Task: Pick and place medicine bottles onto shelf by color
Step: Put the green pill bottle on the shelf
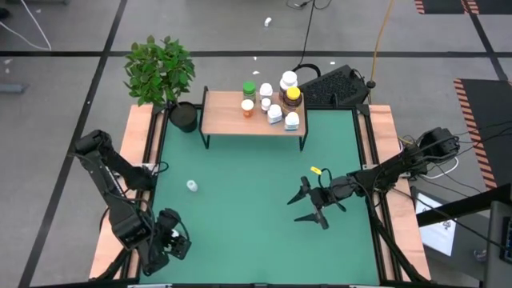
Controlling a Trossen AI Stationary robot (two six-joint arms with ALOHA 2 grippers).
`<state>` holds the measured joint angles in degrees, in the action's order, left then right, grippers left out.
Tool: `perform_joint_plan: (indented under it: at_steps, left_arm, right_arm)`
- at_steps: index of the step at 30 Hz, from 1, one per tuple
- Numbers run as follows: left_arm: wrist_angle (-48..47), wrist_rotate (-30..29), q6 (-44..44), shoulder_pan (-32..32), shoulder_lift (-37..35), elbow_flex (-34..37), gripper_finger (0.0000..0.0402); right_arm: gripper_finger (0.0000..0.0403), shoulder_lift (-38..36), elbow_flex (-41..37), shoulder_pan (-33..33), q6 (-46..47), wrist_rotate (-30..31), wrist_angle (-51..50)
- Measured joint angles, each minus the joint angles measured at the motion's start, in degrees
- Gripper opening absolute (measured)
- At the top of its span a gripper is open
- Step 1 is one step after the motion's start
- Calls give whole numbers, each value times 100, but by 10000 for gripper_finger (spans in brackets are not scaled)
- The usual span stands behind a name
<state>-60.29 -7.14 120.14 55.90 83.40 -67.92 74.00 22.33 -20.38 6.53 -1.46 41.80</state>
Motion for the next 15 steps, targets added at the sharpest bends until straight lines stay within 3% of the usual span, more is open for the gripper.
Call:
perform_joint_plan:
  at_steps: [7,15]
  left_arm:
    - [60,7,15,11,-20,145,274]
    - [25,26,203,9,-20,160,246]
  right_arm:
    - [281,0,0,-4,69,-9,-44]
    - [281,0,0,-4,42,-11,-46]
